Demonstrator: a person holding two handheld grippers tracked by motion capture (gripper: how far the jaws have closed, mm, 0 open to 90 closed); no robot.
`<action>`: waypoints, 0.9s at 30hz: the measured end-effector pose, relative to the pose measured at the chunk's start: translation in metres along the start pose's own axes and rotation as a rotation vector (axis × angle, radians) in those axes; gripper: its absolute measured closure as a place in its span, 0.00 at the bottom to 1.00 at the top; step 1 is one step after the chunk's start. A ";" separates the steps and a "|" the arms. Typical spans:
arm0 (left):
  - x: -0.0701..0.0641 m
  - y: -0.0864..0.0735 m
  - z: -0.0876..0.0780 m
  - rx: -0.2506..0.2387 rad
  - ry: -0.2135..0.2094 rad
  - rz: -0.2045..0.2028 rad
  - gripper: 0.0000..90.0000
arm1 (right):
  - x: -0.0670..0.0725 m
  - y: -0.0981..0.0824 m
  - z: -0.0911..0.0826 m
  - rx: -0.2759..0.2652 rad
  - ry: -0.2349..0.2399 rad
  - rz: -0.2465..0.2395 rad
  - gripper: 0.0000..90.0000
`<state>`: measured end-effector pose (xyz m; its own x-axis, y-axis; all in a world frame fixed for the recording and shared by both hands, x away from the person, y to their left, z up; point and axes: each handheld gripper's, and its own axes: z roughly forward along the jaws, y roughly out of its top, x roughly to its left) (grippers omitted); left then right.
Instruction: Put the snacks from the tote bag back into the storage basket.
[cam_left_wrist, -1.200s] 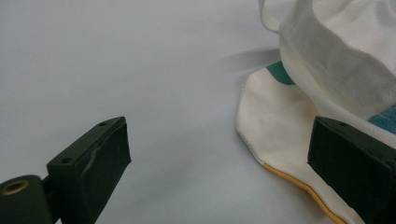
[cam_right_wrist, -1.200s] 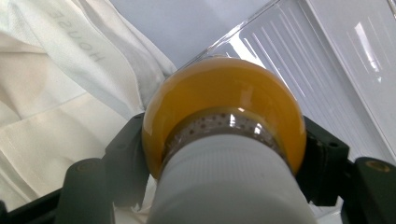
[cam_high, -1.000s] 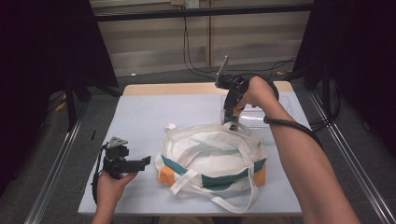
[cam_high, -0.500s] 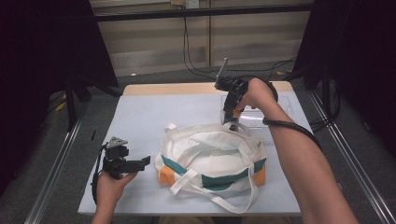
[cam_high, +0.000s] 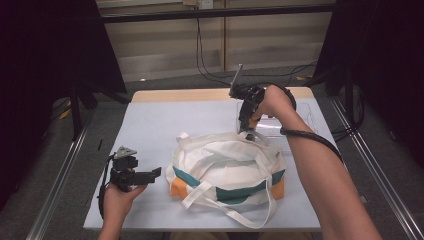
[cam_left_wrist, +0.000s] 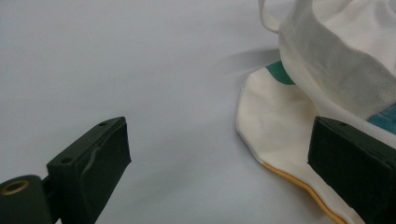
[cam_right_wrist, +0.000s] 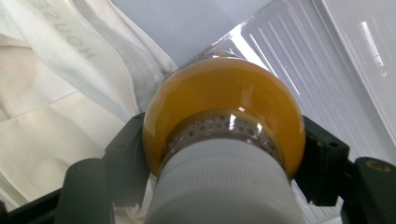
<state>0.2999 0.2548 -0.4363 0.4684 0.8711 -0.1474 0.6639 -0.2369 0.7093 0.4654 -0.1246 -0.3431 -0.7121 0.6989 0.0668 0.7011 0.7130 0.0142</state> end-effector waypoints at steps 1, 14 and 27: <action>0.000 0.000 0.000 0.000 0.000 -0.001 0.06 | 0.000 0.000 0.000 0.000 0.001 0.002 0.33; 0.000 0.000 -0.001 -0.006 0.002 -0.008 0.06 | 0.001 0.002 0.005 0.004 0.005 0.006 0.33; 0.000 0.000 0.000 -0.001 -0.002 -0.001 0.06 | 0.001 0.002 0.008 0.009 0.005 0.000 0.33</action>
<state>0.3001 0.2546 -0.4364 0.4689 0.8704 -0.1499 0.6641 -0.2355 0.7096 0.4662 -0.1222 -0.3510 -0.7116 0.6989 0.0721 0.7010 0.7132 0.0049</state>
